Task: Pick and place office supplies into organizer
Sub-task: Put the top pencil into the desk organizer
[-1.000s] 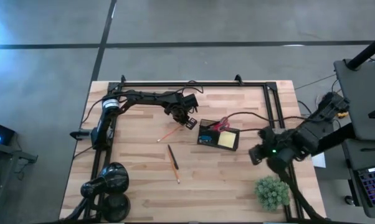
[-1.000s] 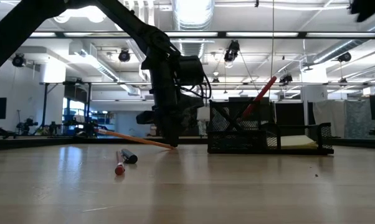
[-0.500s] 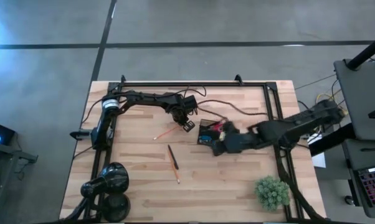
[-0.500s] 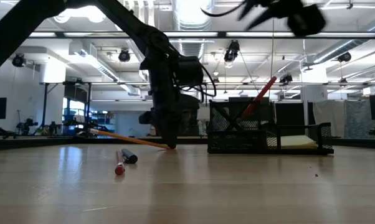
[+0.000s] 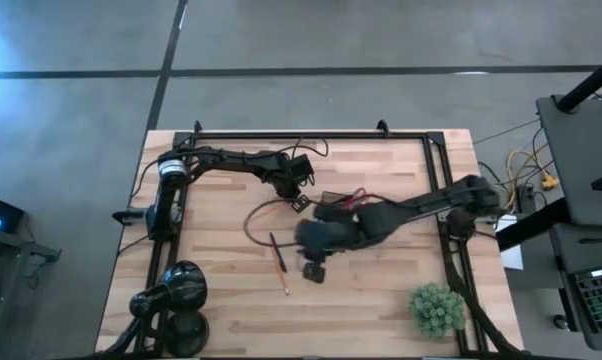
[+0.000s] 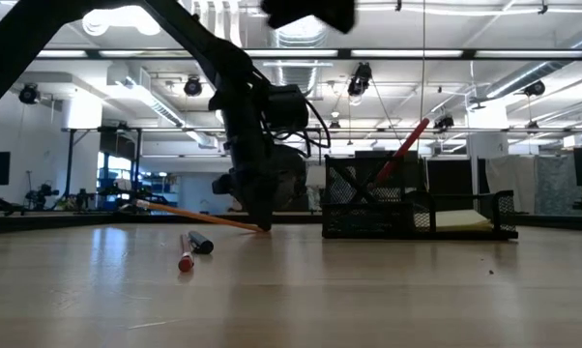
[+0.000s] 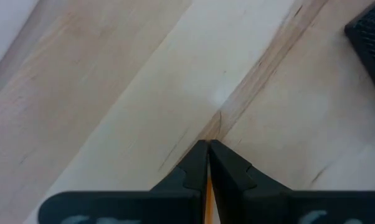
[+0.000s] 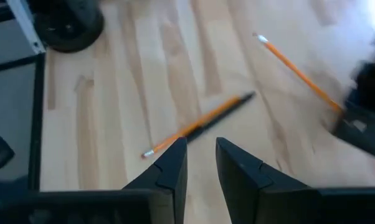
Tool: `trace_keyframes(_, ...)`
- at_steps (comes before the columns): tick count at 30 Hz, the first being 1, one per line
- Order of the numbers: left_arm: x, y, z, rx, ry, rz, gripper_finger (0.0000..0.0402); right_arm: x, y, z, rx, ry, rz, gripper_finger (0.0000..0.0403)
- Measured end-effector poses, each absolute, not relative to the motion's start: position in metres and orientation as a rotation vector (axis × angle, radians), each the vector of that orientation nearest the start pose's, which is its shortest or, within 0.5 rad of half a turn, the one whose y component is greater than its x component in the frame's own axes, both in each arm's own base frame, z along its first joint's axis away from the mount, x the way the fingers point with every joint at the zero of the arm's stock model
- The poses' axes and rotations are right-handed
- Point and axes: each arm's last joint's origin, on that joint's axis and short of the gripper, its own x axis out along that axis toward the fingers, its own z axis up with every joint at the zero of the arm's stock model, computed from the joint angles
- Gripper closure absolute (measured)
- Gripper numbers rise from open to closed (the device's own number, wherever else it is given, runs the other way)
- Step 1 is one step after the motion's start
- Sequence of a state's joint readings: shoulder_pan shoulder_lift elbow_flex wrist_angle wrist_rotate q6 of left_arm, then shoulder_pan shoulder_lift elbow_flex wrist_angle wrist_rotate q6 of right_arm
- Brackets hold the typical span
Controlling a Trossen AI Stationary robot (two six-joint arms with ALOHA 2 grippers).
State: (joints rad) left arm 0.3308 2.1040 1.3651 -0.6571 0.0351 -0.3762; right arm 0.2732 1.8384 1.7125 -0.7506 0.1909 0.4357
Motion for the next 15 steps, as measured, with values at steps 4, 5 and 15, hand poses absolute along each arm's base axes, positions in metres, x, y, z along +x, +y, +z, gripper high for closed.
trace_keyframes(4, 0.372, 0.127, 0.115, -0.559, 1.325, 0.488, 0.0401, 0.427, 0.103, 0.304, 0.183, 0.874, 0.001, 0.0326)
trace_keyframes(5, 0.372, 0.127, 0.115, -0.558, 1.323, 0.488, 0.0401, 0.436, 0.104, 0.301, 0.162, 0.878, 0.014, 0.0326)
trace_keyframes(15, 0.375, 0.124, 0.115, -0.549, 1.304, 0.478, 0.0402, 0.488, 0.089, 0.265, -0.163, 1.068, 0.01, 0.0326)
